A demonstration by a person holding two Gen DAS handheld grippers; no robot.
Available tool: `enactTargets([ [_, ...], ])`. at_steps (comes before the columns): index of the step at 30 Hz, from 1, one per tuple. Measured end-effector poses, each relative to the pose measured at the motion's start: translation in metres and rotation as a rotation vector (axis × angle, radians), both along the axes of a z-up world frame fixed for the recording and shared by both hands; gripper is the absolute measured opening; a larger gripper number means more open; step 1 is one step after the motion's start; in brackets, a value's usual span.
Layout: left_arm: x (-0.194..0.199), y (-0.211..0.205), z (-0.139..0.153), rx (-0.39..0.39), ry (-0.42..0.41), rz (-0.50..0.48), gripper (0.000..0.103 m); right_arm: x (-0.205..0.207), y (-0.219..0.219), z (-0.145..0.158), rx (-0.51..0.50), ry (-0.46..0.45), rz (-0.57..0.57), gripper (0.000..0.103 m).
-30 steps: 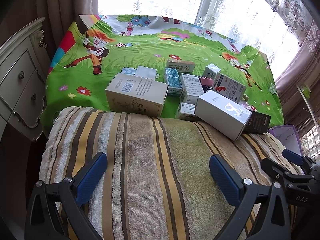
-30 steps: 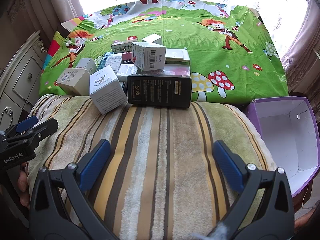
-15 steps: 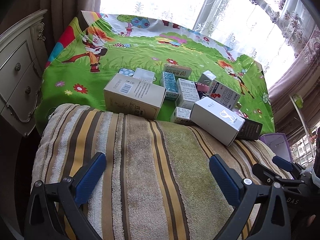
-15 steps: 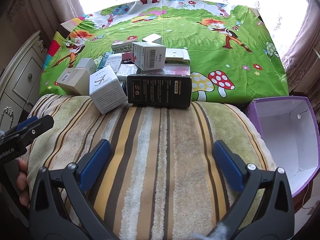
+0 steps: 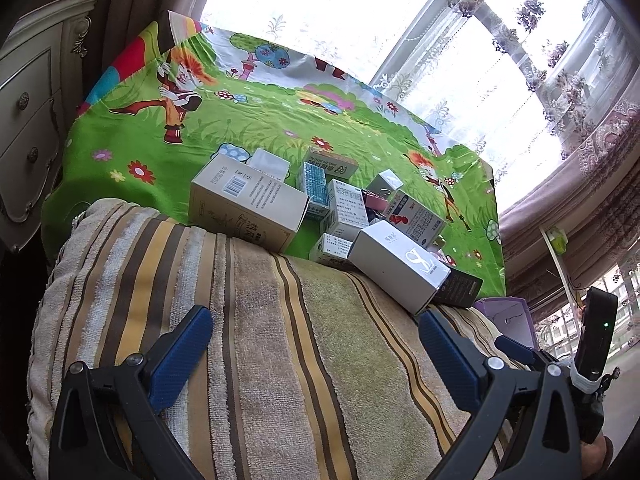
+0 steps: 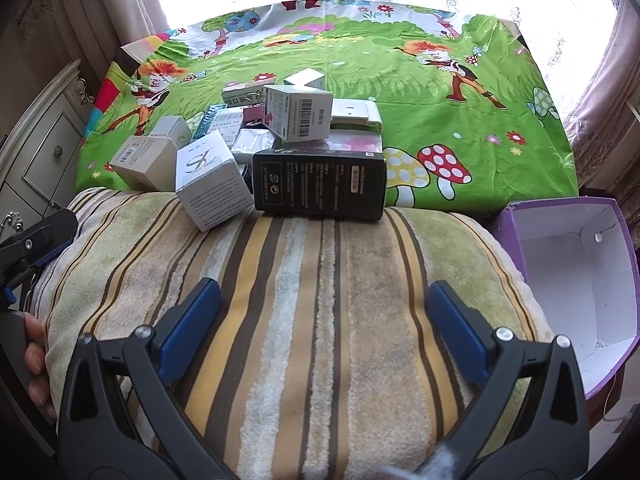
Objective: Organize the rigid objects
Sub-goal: 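Move both tools toward the pile of boxes on the towel, then grasp the white SL-logo box with the left tool while the right tool grasps the black box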
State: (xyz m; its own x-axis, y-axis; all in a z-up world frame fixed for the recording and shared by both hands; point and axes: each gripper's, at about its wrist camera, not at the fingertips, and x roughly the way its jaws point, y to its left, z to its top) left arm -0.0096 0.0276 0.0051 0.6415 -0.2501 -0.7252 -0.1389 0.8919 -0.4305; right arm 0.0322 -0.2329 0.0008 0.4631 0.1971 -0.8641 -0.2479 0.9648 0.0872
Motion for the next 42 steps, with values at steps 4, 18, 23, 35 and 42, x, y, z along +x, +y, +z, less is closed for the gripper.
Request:
enactTargets([
  [4,0.0,0.0,0.001,-0.023,-0.018,-0.022,0.103,0.004,0.0,-0.001,0.001,0.015,0.003,0.103],
  [18,0.011,-0.003,0.005,-0.153,0.003,-0.099,0.103,0.014,-0.012,0.002,0.081,0.086,0.1,0.103],
  [23,0.026,-0.011,0.003,-0.176,0.05,-0.116,0.103,0.018,-0.021,0.005,0.14,0.083,0.135,0.103],
  [35,0.075,-0.025,-0.01,-0.338,0.192,-0.113,0.103,0.045,-0.019,0.012,0.145,0.051,0.019,0.103],
  [42,0.107,-0.038,-0.022,-0.418,0.326,-0.018,0.102,0.048,0.001,0.01,0.049,0.021,0.074,0.103],
])
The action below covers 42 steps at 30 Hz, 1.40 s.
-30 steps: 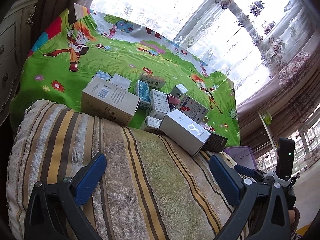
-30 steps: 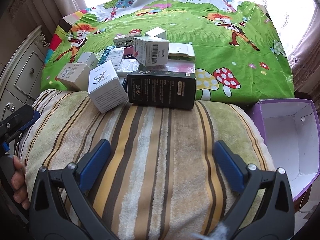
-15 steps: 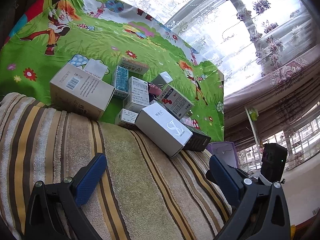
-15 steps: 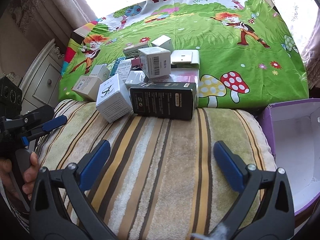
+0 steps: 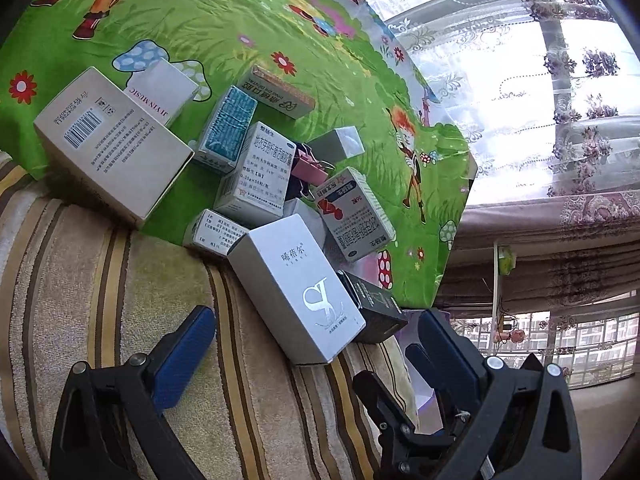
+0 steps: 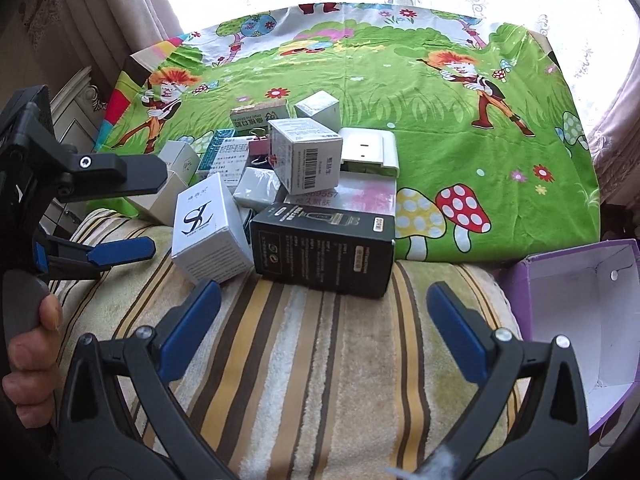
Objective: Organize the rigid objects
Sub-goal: 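Grasp the white SL-logo box with the left tool while the right tool grasps the black box, then carry both boxes into the purple storage box and open both tools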
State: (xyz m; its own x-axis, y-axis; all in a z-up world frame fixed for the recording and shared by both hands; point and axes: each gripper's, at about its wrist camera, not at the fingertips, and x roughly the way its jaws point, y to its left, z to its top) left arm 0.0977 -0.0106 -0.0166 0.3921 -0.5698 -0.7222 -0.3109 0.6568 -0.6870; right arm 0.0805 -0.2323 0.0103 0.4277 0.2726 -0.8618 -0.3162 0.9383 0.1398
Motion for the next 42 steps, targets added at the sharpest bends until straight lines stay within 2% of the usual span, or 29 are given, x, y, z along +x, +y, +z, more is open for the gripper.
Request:
enactTargets([
  [6,0.019,-0.016,-0.013,0.058,0.09,0.014,0.094,-0.002,0.002,0.0,-0.018,-0.018,0.0,0.103],
  [8,0.022,-0.019,-0.015,0.072,0.109,0.011,0.082,-0.001,0.005,-0.001,-0.026,-0.019,0.007,0.103],
  [13,0.026,-0.023,-0.022,0.097,0.12,-0.014,0.061,0.0,0.009,-0.001,-0.037,-0.025,0.014,0.103],
  [25,-0.006,0.004,-0.01,-0.016,-0.014,0.058,0.057,0.009,0.015,-0.002,-0.041,-0.012,-0.003,0.103],
  [36,-0.02,0.003,-0.003,0.045,-0.083,0.068,0.057,0.032,0.021,-0.011,-0.035,0.05,-0.042,0.103],
  [38,-0.021,0.002,-0.003,0.052,-0.087,0.069,0.057,0.035,0.022,-0.015,-0.039,0.067,-0.038,0.096],
  [39,-0.021,0.002,-0.003,0.055,-0.088,0.07,0.057,0.036,0.021,-0.018,-0.033,0.084,-0.035,0.088],
  [42,-0.021,0.001,-0.002,0.064,-0.092,0.066,0.057,0.035,0.015,-0.017,0.008,0.09,-0.038,0.088],
])
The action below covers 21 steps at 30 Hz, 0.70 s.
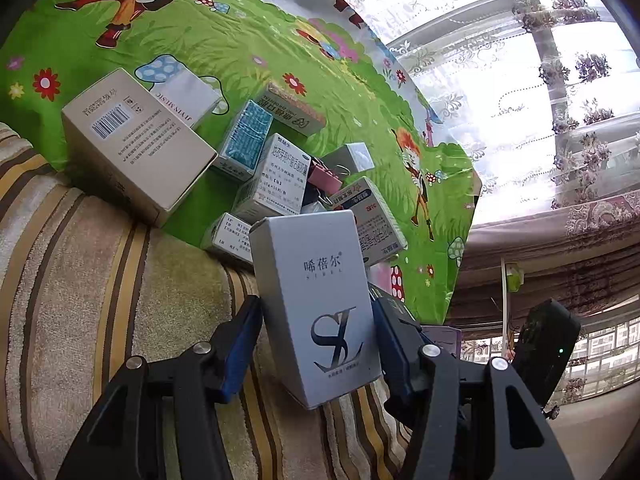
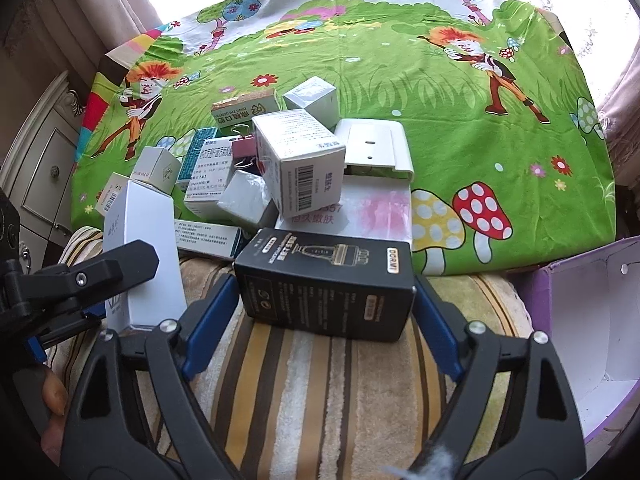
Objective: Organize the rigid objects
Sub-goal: 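Carry both boxes into the purple storage box and open both tools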
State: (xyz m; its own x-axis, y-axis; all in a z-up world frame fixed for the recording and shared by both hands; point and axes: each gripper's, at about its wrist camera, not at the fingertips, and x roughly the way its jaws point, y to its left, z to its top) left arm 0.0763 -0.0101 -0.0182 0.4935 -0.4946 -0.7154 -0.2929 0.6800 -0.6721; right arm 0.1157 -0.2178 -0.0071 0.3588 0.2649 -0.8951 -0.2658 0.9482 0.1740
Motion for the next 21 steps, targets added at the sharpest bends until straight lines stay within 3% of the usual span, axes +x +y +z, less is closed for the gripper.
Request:
enactTargets([
  [10,-0.002,-0.023,0.009,-0.032,-0.038,-0.067,0.057,-0.025,-0.039,0.019,0.098,-0.062,-0.05,0.088],
  [21,0.007,-0.111,0.019,-0.122,-0.059,-0.309,0.057,-0.059,-0.127,0.037,0.131,-0.154,-0.22,0.088],
])
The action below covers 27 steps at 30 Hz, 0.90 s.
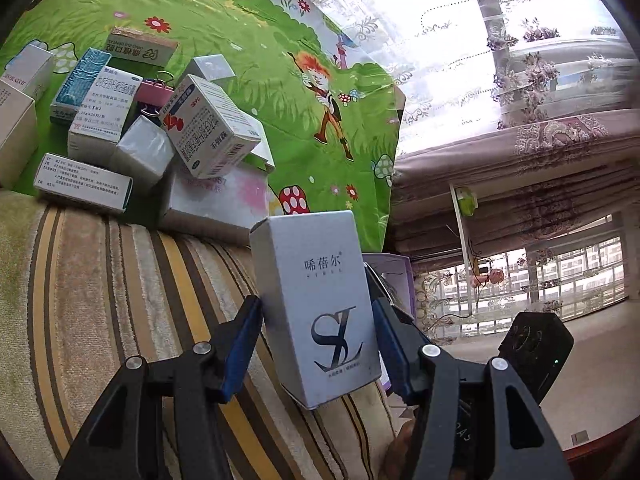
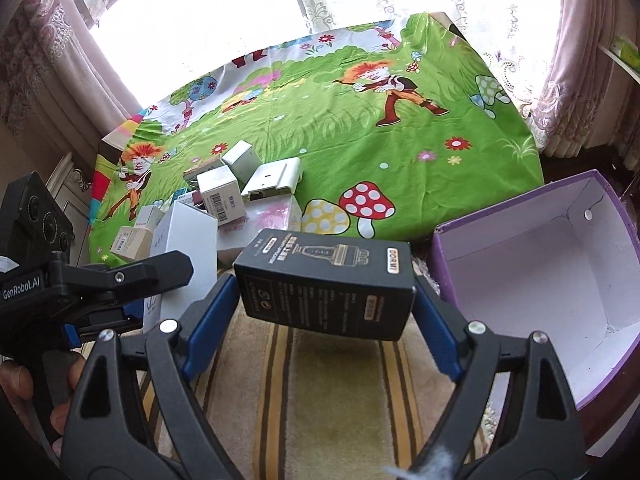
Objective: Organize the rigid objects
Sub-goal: 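Carry both boxes into the purple storage box and open both tools, then bring both open tools back over the pile of boxes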
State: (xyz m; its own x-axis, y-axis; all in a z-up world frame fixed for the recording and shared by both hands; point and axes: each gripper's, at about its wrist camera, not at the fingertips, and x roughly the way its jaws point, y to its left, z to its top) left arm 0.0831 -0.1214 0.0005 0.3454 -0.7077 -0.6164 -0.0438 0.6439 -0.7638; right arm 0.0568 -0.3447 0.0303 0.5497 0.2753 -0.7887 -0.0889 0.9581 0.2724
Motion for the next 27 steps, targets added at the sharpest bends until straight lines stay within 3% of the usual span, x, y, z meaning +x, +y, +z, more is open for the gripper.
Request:
enactTargets([
  [7,0.005,-0.067,0.003,-0.046,0.01,-0.154,0.057,-0.02,-0.086,0.002,0.023,-0.035,-0.195,0.088],
  [13,0.004,-0.124,0.005,-0.035,-0.003,-0.273,0.057,-0.036,-0.145,0.004,0.01,-0.063,-0.341,0.089],
  [15,0.004,-0.139,0.003,-0.026,-0.006,-0.301,0.06,-0.041,-0.155,0.003,-0.02,-0.073,-0.371,0.089],
  [17,0.001,-0.15,0.003,-0.013,-0.006,-0.332,0.076,-0.045,-0.162,0.002,-0.044,-0.096,-0.397,0.09],
  [20,-0.002,-0.154,0.007,-0.004,-0.03,-0.352,0.083,-0.051,-0.169,-0.001,-0.055,-0.132,-0.431,0.098],
  [23,-0.006,-0.148,0.012,0.0,-0.071,-0.33,0.083,-0.052,-0.166,-0.004,-0.076,-0.158,-0.413,0.099],
  [27,-0.011,-0.136,0.031,0.048,-0.203,-0.306,0.083,-0.053,-0.156,0.001,-0.101,-0.202,-0.364,0.099],
])
